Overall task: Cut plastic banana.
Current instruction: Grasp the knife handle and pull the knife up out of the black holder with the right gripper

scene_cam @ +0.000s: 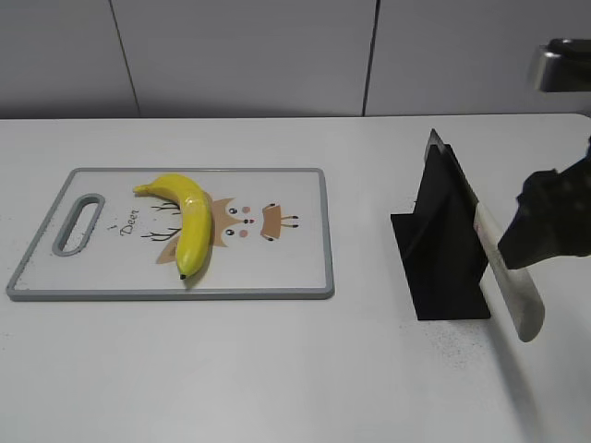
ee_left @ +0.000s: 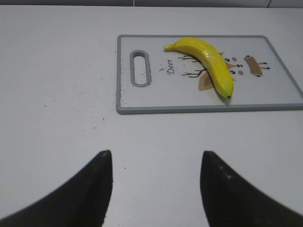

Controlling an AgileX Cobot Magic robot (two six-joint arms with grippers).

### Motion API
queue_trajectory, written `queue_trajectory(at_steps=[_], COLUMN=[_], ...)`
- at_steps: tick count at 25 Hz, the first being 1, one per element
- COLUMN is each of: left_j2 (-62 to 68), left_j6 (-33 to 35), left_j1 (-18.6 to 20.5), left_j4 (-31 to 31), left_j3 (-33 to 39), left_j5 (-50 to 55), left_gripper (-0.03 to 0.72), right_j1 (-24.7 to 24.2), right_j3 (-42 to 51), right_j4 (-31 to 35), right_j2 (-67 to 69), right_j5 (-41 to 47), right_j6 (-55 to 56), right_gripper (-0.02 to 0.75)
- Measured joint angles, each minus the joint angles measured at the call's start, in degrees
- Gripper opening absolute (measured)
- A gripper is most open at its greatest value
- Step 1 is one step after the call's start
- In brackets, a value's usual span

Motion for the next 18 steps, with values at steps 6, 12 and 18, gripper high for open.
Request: queue_trajectory(at_steps=[6,12,18], left_j2=[0.0,0.0,0.0], left_j6=[0.0,0.0,0.0], left_j1=[0.0,0.0,0.0], left_j4=[0.0,0.0,0.0], left_j3=[0.0,0.0,0.0], left_j5=[0.0,0.0,0.0], left_gripper=[0.58,0.58,0.58], right_j1=[2.61,2.61,2.61], right_j3=[0.0,0.0,0.0], right_j4=[-2.76,-2.84,-1.86], right_j2=[9.25,15.89,17.74], right_j5=[-1.99,-2.91,-3.45], right_j6=[5.3,8.14,10.27], right_gripper=[0.529,0.503,0.327])
